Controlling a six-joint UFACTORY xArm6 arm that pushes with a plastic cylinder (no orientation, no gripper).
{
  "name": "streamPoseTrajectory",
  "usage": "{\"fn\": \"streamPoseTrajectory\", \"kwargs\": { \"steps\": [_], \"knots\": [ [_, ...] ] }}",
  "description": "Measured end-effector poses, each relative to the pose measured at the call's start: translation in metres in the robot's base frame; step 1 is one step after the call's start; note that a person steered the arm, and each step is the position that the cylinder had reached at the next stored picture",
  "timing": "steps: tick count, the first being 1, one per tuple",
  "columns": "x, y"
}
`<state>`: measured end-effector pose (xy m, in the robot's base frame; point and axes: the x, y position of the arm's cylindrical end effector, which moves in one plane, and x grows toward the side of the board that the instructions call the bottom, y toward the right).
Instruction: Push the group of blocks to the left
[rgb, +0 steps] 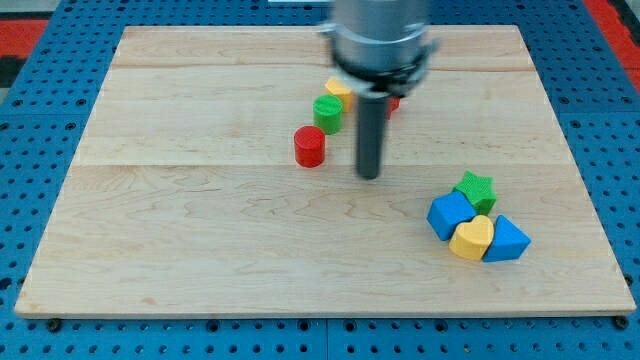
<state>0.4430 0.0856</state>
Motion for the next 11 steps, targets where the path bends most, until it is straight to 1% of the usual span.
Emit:
{"fn": "streamPoseTrajectory", "kwargs": {
  "steps": [1, 2, 3, 4, 5, 7, 8, 9, 10, 11],
  "knots": [
    [-0.051, 0.044],
    [-0.084, -0.011],
    [-0.09, 0.016],
    [-0.106, 0.021],
    [-0.146, -0.045],
    [-0.102, -0.118],
    [-0.105, -0.139],
    [-0.126, -0.067],
    [-0.08, -0.063],
    [-0.038, -0.101]
  ]
}}
